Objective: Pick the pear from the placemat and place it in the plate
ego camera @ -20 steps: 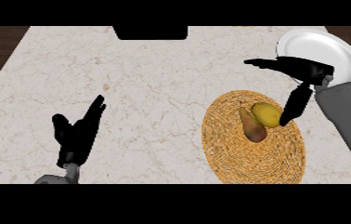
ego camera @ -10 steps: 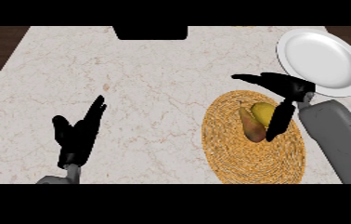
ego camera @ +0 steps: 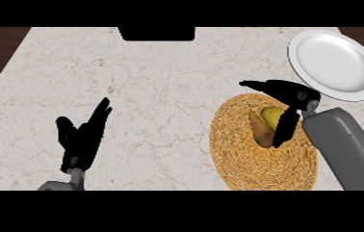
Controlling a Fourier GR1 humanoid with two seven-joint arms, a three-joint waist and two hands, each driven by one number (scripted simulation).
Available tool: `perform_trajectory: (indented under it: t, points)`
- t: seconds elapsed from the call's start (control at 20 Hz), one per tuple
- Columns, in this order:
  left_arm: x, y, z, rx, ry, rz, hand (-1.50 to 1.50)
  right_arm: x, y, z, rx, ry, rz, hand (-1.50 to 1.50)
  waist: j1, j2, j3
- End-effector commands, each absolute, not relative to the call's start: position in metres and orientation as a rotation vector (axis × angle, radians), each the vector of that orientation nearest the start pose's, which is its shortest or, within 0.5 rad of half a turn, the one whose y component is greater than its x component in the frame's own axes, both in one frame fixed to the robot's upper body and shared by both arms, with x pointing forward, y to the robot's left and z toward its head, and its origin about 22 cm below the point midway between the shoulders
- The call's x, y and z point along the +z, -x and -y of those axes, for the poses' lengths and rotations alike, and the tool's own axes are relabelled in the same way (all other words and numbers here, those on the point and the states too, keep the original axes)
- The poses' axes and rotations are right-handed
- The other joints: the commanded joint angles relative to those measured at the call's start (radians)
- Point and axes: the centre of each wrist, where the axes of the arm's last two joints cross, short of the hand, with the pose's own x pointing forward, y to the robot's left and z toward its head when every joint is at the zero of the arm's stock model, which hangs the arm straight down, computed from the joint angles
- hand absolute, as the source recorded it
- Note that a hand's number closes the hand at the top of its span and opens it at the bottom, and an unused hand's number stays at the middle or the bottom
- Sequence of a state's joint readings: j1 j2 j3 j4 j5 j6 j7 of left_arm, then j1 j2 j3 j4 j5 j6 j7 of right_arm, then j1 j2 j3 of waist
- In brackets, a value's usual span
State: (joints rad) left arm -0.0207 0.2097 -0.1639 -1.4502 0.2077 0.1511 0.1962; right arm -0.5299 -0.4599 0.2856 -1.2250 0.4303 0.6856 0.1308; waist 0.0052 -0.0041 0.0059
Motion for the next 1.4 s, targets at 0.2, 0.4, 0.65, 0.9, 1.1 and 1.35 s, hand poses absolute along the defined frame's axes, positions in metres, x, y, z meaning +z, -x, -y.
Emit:
perform_trajectory:
  t: [0.2,0.4,0.65,0.9,1.1,1.35]
  points:
    - [-0.045,-0.229,-0.237,0.013,0.008,1.209,0.00,0.034,-0.336,0.231,1.466,0.198,0.987,-1.50,-0.001,0.005,-0.006]
    - [-0.032,-0.225,-0.242,0.009,-0.005,1.192,0.00,0.063,-0.347,0.243,1.596,0.190,0.933,1.50,0.001,0.003,-0.006]
    - [-0.035,-0.244,-0.242,0.002,0.018,1.202,0.00,0.036,-0.346,0.246,1.643,0.205,1.019,1.50,-0.001,0.006,-0.006]
    - [-0.045,-0.240,-0.237,-0.014,0.009,1.190,0.00,0.042,-0.354,0.237,1.622,0.255,1.082,1.50,0.000,0.006,-0.006]
    - [-0.039,-0.234,-0.234,0.003,-0.018,1.189,0.00,0.042,-0.339,0.229,1.472,0.293,1.293,1.50,-0.010,0.003,-0.006]
    - [-0.028,-0.226,-0.244,0.020,-0.035,1.197,0.00,0.048,-0.321,0.203,1.093,0.649,1.414,1.50,-0.041,-0.012,-0.006]
